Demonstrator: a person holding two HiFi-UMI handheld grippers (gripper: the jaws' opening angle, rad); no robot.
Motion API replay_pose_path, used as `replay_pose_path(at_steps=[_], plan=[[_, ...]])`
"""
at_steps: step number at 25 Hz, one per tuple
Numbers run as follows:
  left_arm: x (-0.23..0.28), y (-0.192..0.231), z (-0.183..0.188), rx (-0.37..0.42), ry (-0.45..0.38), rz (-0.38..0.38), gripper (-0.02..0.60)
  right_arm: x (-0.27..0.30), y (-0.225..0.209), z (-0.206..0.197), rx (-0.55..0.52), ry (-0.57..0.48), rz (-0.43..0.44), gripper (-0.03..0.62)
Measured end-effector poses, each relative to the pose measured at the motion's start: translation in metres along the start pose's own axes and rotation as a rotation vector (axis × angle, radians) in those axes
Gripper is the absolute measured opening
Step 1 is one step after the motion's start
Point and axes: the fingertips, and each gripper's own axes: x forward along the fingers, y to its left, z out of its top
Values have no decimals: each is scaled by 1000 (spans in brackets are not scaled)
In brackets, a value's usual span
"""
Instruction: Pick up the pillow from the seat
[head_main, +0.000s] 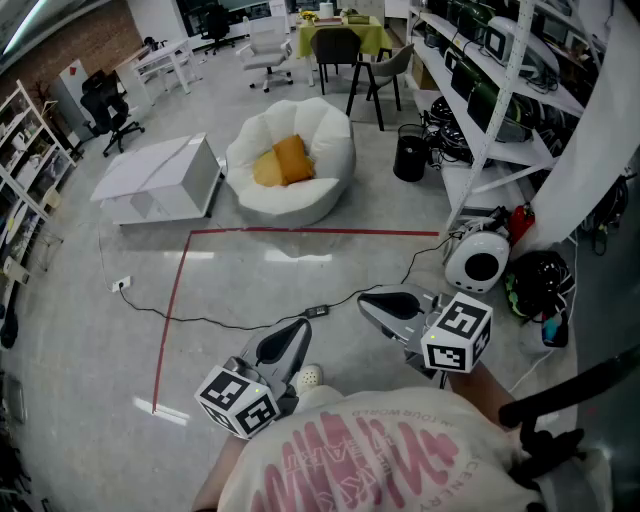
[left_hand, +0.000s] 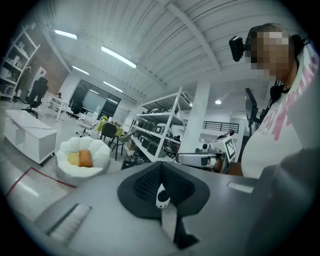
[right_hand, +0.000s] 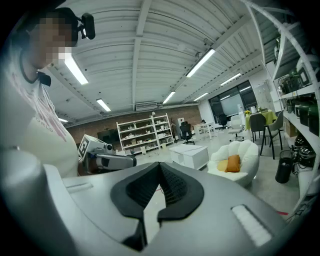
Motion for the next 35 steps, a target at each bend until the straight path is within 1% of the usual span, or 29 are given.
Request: replay_pose_path(at_steps=[9, 13, 16, 19, 22, 24, 26, 30, 35], plan=[[11, -1, 5, 14, 14, 8, 12, -4, -10, 6, -1, -10, -3, 5], [15, 0, 10, 6, -5, 4, 12, -5, -17, 9, 11, -19, -14, 5], [18, -1, 18, 1, -22, 5, 14, -8, -24, 12, 31, -27, -24, 5], [19, 2, 19, 8, -36, 14, 14, -9, -31, 16, 62, -55, -27, 5], [20, 10, 11, 26, -4, 32, 15, -5, -39, 21, 113, -89, -28, 5], [20, 18, 3, 32, 25, 43, 15, 1, -44, 22, 141, -95, -23, 5], [23, 29, 2, 24, 36, 46, 15, 10, -50, 20, 148, -82, -25, 5], [36, 57, 13, -15, 38, 32, 15, 32, -69, 25, 149, -61, -48, 5], [50, 107, 31, -16, 34, 16, 15, 73, -97, 39, 162, -55, -66, 5]])
